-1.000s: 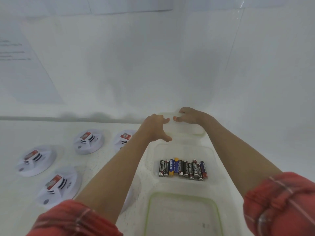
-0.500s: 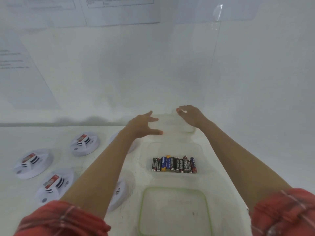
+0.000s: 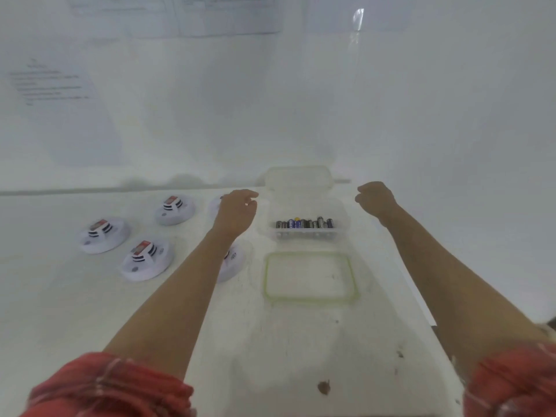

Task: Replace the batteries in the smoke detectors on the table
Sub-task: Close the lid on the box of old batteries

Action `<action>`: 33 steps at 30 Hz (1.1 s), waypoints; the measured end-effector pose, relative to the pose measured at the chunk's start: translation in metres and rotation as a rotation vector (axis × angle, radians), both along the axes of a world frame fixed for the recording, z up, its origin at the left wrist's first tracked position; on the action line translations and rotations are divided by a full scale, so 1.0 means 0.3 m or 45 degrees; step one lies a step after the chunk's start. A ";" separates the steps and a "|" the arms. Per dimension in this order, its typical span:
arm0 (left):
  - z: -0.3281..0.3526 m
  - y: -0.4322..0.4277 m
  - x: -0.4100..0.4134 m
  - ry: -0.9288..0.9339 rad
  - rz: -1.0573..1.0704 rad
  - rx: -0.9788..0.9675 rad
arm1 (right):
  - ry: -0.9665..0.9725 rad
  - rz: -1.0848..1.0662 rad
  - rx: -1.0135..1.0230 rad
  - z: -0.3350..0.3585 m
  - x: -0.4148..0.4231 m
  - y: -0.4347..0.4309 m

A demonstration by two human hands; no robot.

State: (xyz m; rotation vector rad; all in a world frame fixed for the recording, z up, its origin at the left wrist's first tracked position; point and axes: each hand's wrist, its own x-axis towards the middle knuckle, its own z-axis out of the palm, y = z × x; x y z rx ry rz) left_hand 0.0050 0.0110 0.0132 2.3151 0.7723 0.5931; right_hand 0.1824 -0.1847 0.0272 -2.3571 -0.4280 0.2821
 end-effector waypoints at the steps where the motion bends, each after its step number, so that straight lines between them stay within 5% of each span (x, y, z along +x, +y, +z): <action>1: -0.010 -0.025 -0.027 -0.001 -0.012 -0.002 | 0.016 -0.041 0.007 -0.014 -0.035 -0.018; 17: -0.174 -0.247 -0.223 0.444 0.027 -0.017 | 0.213 -0.045 -0.051 -0.208 -0.321 -0.170; 21: -0.127 -0.237 -0.233 0.475 0.123 -0.338 | 0.477 -0.085 0.070 -0.177 -0.332 -0.192; 26: -0.001 -0.192 -0.251 0.159 0.217 -0.866 | 0.708 0.045 0.242 0.011 -0.336 -0.206; 30: 0.123 -0.157 -0.227 -0.304 0.120 -1.011 | 0.535 0.032 0.595 0.158 -0.308 -0.200; 33: 0.171 -0.146 -0.200 -0.441 0.050 -0.964 | 0.290 -0.010 0.800 0.186 -0.286 -0.177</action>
